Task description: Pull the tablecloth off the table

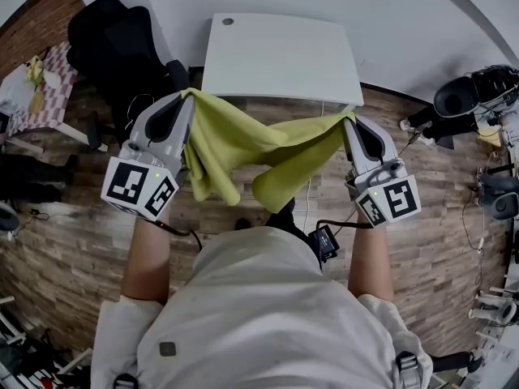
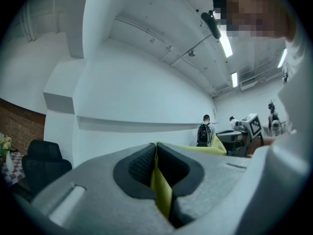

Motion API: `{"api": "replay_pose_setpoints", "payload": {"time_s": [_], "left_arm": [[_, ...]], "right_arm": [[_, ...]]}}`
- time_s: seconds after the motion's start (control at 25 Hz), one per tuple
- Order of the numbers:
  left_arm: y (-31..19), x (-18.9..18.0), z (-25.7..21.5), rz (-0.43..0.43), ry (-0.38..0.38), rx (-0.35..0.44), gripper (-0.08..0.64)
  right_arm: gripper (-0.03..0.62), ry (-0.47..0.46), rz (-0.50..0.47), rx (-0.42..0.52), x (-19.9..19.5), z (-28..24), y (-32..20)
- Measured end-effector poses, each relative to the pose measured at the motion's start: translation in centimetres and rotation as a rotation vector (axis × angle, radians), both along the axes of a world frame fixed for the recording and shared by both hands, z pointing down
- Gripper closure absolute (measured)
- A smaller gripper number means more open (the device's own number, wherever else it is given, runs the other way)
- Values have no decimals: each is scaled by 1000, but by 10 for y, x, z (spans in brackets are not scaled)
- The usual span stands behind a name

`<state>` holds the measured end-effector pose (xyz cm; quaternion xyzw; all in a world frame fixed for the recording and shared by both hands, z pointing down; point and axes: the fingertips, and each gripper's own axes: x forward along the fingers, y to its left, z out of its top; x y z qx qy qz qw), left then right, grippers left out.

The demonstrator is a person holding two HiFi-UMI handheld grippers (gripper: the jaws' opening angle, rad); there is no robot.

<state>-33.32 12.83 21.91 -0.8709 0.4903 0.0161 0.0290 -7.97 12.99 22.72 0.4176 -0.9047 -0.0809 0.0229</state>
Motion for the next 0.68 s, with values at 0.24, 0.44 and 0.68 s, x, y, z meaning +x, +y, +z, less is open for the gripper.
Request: {"api": "replay_pose_setpoints", "payload": {"time_s": [0.24, 0.44, 0.68], "left_arm": [[5, -5, 2, 2, 11, -3, 551], [8, -4, 0, 6, 17, -4, 551], [12, -7, 1, 4, 9, -6, 551]], "right_arm": [[577, 4, 9, 1, -4, -2, 4], [577, 10, 12, 2, -4, -5, 7], [577, 8, 16, 4, -3, -7, 11]]}}
